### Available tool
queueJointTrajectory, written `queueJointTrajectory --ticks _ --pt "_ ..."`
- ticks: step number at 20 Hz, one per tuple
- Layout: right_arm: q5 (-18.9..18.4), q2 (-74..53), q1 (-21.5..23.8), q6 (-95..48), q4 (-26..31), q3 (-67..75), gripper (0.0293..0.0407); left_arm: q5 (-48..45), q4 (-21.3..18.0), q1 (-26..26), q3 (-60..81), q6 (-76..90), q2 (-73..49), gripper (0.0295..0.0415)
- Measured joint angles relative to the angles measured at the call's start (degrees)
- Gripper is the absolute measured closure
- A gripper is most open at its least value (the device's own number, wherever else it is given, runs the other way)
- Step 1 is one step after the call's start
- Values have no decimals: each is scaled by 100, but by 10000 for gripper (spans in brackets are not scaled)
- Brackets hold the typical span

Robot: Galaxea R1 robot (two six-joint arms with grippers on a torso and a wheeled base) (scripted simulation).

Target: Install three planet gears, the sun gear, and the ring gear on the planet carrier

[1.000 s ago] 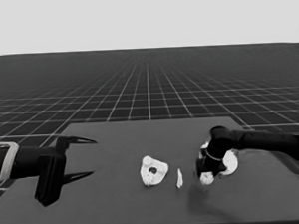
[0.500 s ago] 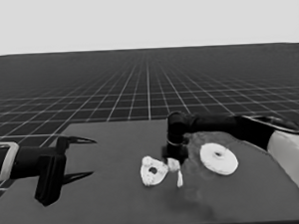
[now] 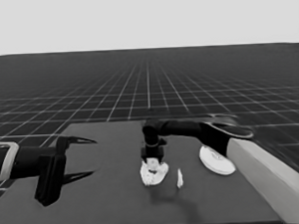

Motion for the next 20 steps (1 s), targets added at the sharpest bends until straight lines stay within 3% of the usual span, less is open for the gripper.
queueJointTrajectory --ticks 4,20 --pt "85 51 -214 -103 -193 -177 390 0 0 0 0 0 0 326" --pt "97 55 -305 519 -214 -202 391 0 0 0 0 0 0 326"
